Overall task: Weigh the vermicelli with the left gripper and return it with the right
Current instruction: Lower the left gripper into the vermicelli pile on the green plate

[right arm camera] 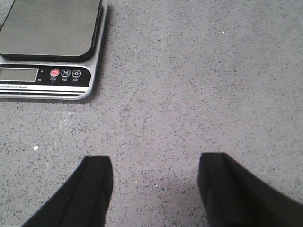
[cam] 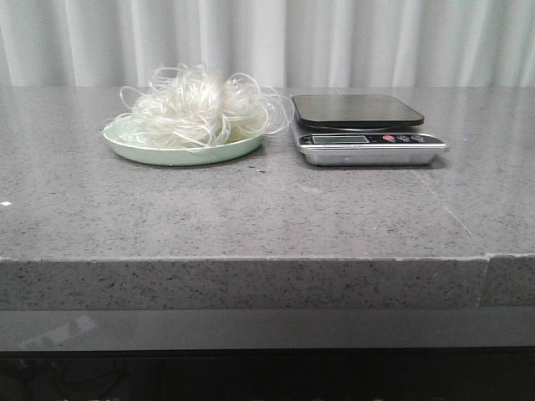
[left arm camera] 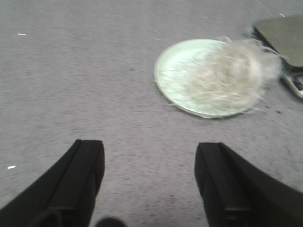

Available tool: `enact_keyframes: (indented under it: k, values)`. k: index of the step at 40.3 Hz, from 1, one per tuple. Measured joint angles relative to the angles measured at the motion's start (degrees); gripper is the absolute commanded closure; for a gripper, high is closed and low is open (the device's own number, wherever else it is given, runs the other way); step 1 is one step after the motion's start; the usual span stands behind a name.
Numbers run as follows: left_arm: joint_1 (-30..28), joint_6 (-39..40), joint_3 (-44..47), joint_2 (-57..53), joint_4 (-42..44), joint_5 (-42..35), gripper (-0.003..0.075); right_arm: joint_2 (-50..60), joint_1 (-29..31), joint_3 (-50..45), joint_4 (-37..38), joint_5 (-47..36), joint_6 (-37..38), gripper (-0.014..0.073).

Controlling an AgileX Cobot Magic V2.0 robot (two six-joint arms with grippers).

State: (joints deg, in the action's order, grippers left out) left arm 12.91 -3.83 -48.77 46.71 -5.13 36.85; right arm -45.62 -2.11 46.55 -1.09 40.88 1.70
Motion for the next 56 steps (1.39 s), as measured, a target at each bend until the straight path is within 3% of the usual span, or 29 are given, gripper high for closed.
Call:
enact_keyframes:
  k: [11, 19, 38, 56]
  values:
    - [10.9, 0.0, -4.9, 12.8, -0.1, -2.4, 0.0209, 0.0, 0.0, 0.0, 0.0, 0.0, 0.0, 0.0076]
    - [15.0, 0.0, -11.0, 23.3, -0.3, -4.6, 0.0209, -0.1, 0.0, 0.0, 0.0, 0.0, 0.0, 0.0076]
    - [16.1, -0.1, -28.1, 43.9, -0.5, -5.2, 0.0209, -0.1, 0.0, 0.0, 0.0, 0.0, 0.0, 0.0076]
    - [16.1, -0.1, -35.3, 55.3, 2.0, -5.8, 0.0209, -0.1, 0.0, 0.0, 0.0, 0.0, 0.0, 0.0076]
